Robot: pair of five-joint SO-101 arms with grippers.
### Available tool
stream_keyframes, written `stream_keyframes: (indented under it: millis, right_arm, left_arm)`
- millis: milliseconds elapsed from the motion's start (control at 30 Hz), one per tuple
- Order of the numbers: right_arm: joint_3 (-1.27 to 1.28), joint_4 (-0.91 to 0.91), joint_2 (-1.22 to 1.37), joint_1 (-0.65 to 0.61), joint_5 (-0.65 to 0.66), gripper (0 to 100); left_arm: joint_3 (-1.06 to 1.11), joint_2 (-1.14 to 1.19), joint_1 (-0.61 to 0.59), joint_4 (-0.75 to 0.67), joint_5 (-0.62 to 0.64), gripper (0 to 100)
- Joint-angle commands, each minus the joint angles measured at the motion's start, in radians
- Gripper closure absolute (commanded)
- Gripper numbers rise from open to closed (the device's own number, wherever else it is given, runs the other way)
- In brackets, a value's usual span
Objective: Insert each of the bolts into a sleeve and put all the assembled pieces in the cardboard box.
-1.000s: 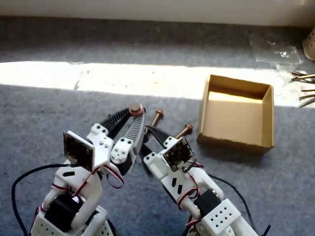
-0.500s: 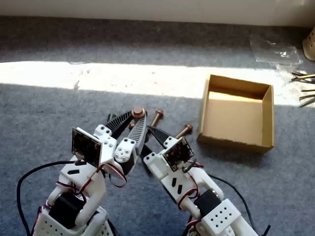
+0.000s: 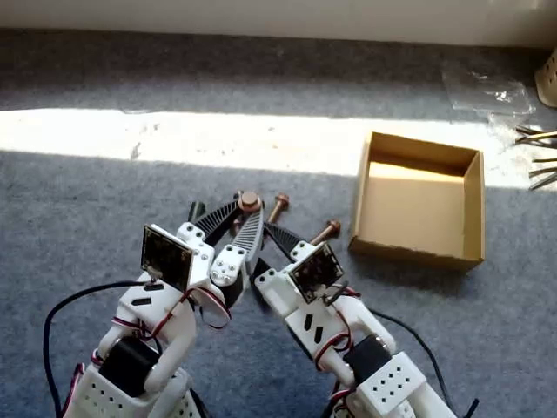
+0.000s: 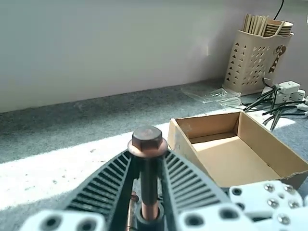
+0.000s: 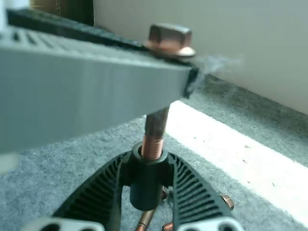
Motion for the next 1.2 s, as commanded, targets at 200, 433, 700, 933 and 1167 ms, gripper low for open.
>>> stream_keyframes:
  millis: [200,433,700,933,1167]
  right_arm:
    - [0.079,-0.018,-0.016,-0.007,-0.006,99.4]
    - [0.079,-0.018,-0.016,-0.007,-0.006,99.4]
    - [0.079,-0.018,-0.016,-0.007,-0.006,99.4]
    - [0.079,-0.018,-0.016,-0.007,-0.006,99.4]
    - [0.079,-0.018,-0.016,-0.007,-0.006,99.4]
  left_arm:
    - [0.019,-0.012,-0.068,-0.029,0.005,100]
    - [0.068,-0.012,-0.076,-0.029,0.006,100]
    - [0.113,-0.012,-0.082,-0.029,0.005,100]
    - [0.124,-0.012,-0.082,-0.029,0.005,100]
    - [0.122,-0.012,-0.084,-0.029,0.003,100]
